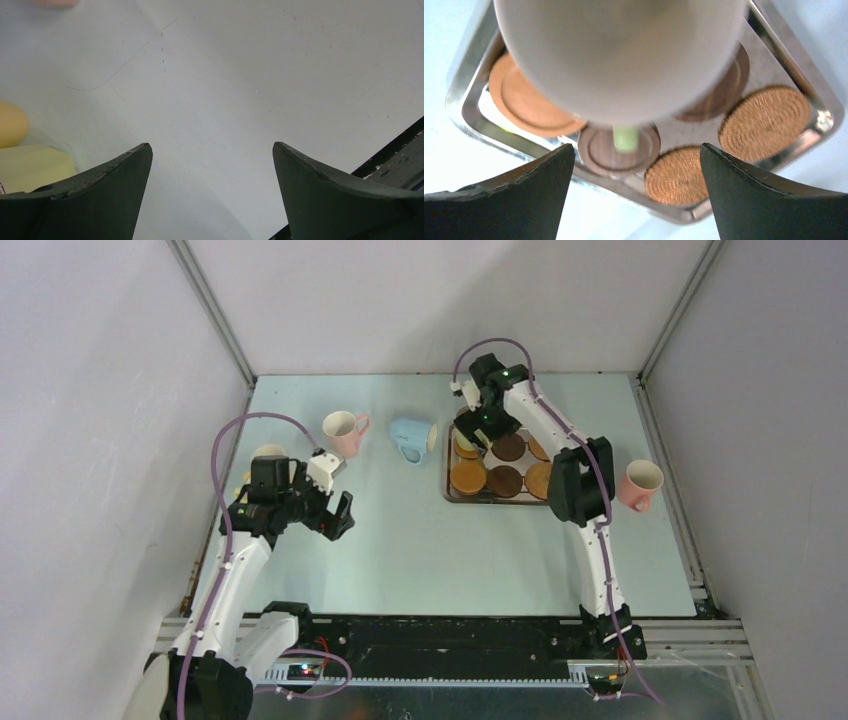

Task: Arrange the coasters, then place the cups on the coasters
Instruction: Place the cup on the coaster, then pick up the cup at the center of the board.

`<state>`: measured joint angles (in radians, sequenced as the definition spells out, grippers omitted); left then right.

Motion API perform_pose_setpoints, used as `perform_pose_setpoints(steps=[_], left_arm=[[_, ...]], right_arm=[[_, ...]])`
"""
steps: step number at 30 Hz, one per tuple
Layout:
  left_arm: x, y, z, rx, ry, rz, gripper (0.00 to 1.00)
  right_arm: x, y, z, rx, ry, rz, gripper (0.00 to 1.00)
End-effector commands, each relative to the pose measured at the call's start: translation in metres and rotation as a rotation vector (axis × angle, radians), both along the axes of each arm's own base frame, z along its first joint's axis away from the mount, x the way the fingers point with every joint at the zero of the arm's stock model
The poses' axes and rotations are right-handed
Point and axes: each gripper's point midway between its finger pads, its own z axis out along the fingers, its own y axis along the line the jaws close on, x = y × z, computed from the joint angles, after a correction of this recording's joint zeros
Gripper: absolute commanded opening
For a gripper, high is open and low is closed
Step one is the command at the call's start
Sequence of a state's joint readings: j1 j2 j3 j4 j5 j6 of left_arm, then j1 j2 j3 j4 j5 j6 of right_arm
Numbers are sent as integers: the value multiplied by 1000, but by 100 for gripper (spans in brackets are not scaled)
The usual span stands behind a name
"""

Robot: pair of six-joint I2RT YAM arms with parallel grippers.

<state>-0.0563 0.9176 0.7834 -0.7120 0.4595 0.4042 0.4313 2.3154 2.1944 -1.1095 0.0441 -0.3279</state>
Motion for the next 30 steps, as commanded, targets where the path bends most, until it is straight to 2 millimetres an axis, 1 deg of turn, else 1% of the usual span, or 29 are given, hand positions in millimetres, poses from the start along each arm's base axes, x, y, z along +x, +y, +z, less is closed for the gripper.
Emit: perform_pose_setpoints(steps=[1,2,3,4,5,6,7,8,9,10,11,12,13,14,15,16,17,19,21,24,30], left_arm=[[0,-4,6,-21,-36,-38,98],[0,-5,6,-25,-35,-45,98],[-1,-6,7,-26,-33,-48,98],[-2,-7,7,-30,-33,-53,98],[-2,-7,8,-32,-35,-54,98],[-2,-7,11,-33,-42,-55,98],[-2,-7,11,-33,-43,-54,98],[-3,-8,13,-38,-46,-56,98],[-4,-9,14,-41,-47,-61,98],[-4,-10,16,-47,-52,-67,98],[-5,-11,17,-51,-53,-70,98],[-6,-12,18,-55,-58,-75,98],[-6,-12,19,-58,-60,-77,98],[-7,-12,20,-58,-62,-77,98],[-7,-12,20,-59,-62,-77,98],[-7,-12,21,-58,-62,-75,98],[-7,-12,21,-58,-63,-75,98],[-7,-12,22,-58,-67,-72,98],[-8,-12,23,-60,-71,-73,98],[-8,-12,23,-61,-70,-73,98],[-8,-11,24,-59,-77,-68,98]], right_arm=[[-19,-38,103,17,-138,-55,99],[-33,-58,118,16,-170,-89,99],[-42,-69,124,11,-188,-104,100],[-60,-95,131,1,-225,-137,99],[-88,-114,126,-13,-217,-155,99],[-90,-138,126,-15,-245,-204,100],[-116,-157,113,-22,-225,-233,99],[-122,-181,108,-16,-226,-288,100],[-144,-212,91,-29,-191,-357,99],[-149,-222,85,-10,-196,-386,99],[-167,-243,69,-16,-165,-444,100],[-171,-250,63,0,-169,-465,99],[-185,-263,52,7,-149,-506,99],[-186,-265,49,37,-156,-513,99],[-196,-275,40,45,-144,-552,100],[-195,-276,38,73,-155,-558,100],[-200,-284,32,96,-152,-590,99],[-204,-292,24,129,-150,-620,100],[-205,-300,18,143,-154,-637,99],[-197,-310,10,151,-174,-657,100],[-167,-326,-5,165,-221,-674,99]])
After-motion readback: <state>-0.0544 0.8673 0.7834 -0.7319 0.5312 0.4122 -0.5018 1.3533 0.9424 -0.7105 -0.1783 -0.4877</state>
